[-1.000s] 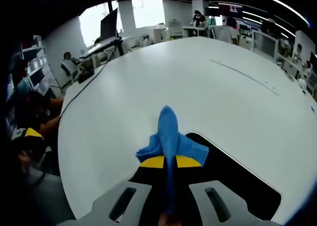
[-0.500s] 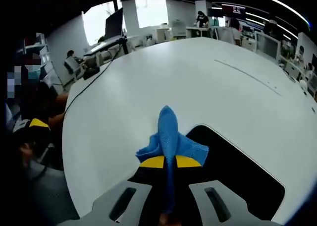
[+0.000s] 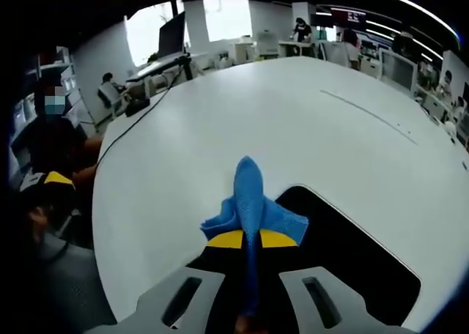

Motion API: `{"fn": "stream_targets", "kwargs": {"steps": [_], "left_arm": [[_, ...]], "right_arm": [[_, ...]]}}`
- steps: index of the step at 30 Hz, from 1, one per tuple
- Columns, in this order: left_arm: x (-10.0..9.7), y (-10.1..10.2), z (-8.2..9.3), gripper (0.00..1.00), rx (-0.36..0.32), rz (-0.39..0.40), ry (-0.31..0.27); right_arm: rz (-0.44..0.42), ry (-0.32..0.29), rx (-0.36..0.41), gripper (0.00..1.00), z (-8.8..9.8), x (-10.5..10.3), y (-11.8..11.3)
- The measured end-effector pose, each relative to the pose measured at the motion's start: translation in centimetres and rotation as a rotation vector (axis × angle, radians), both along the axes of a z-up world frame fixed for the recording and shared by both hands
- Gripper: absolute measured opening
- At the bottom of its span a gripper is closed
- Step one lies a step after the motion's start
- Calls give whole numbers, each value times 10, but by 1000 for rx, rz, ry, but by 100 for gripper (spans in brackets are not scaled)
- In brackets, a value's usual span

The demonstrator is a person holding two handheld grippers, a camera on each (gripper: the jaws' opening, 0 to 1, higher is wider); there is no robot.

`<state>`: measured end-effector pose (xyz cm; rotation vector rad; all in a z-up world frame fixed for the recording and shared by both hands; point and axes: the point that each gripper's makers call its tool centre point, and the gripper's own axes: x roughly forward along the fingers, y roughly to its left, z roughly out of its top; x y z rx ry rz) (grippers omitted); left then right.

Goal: Wipe the mirror surface with the cleaning cloth until all visible marks leave the cleaned area.

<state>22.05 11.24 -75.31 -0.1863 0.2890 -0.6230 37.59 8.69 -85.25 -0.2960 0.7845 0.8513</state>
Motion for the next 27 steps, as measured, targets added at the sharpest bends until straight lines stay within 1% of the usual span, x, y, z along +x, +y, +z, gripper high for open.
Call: {"fn": "stream_targets", "kwargs": {"steps": [10,16,18,27], "left_arm": [[-1,0,0,99,-1,0,2],[-1,-1,-1,99,0,-5,3],[-1,-1,0,99,-1,-2,3],[-2,-2,-1,99,4,-15,6]], "right_arm": [[17,-13,-11,0,-1,4,-3],[14,-10,-11,0,-2,9,-9],[23,-24,-22,0,-3,10,-12],[1,-20,-12,0,-5,15,-26]]}}
